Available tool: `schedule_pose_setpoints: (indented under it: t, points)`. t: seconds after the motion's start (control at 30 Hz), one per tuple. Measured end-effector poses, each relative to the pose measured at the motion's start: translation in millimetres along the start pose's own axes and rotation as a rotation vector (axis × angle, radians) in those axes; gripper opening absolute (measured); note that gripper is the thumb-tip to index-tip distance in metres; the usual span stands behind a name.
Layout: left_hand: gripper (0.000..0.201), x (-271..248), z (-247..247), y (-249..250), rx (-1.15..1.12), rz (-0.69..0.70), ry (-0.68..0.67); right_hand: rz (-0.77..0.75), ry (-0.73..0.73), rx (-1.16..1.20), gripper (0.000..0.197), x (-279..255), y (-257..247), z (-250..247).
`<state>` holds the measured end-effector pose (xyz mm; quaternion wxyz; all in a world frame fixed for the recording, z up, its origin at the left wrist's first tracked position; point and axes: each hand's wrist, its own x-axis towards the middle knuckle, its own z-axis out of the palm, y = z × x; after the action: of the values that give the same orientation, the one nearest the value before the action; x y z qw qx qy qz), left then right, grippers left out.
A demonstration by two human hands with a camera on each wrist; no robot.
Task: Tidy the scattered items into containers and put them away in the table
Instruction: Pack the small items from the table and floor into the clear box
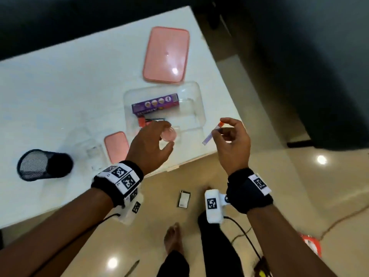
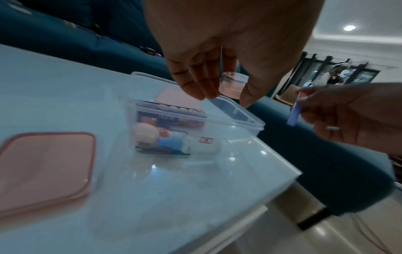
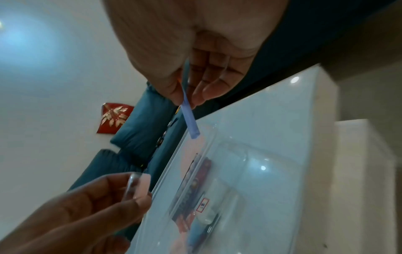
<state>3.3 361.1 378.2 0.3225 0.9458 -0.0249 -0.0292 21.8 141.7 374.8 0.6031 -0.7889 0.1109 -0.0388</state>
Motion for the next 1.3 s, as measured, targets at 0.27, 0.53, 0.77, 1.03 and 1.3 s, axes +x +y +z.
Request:
schedule_pose_setpoints:
  t: [0.27, 0.53, 0.77, 1.03, 1.3]
  points:
    - [0.045, 39.4, 0.3, -39.5, 0.129, -0.252, 0.014, -0.222, -0.405, -0.481, 0.025, 78.8, -3.3, 74.4]
    - [0.060, 71.2, 30.4, -30.3, 0.135, -0.438, -0.053, -0.521, -0.672, -0.937, 0.031, 103.8, 15.2, 80.8]
    - [0.037, 51.9, 27.5, -41.5, 0.025, -0.331, 0.025, -0.445, -0.680, -0.967, 0.037, 117.8, 14.3, 82.9]
    - [0.019, 2.5, 14.5, -36.6, 0.082, -0.170, 0.161, -0.369, -0.737, -0.823, 0.023, 118.9, 11.0, 73.0]
    - [0.014, -79.9, 31.3, -24.5, -0.204, -0.429, 0.149, -0.410, -0.624, -0.490, 0.015, 59.2, -6.0, 48.6]
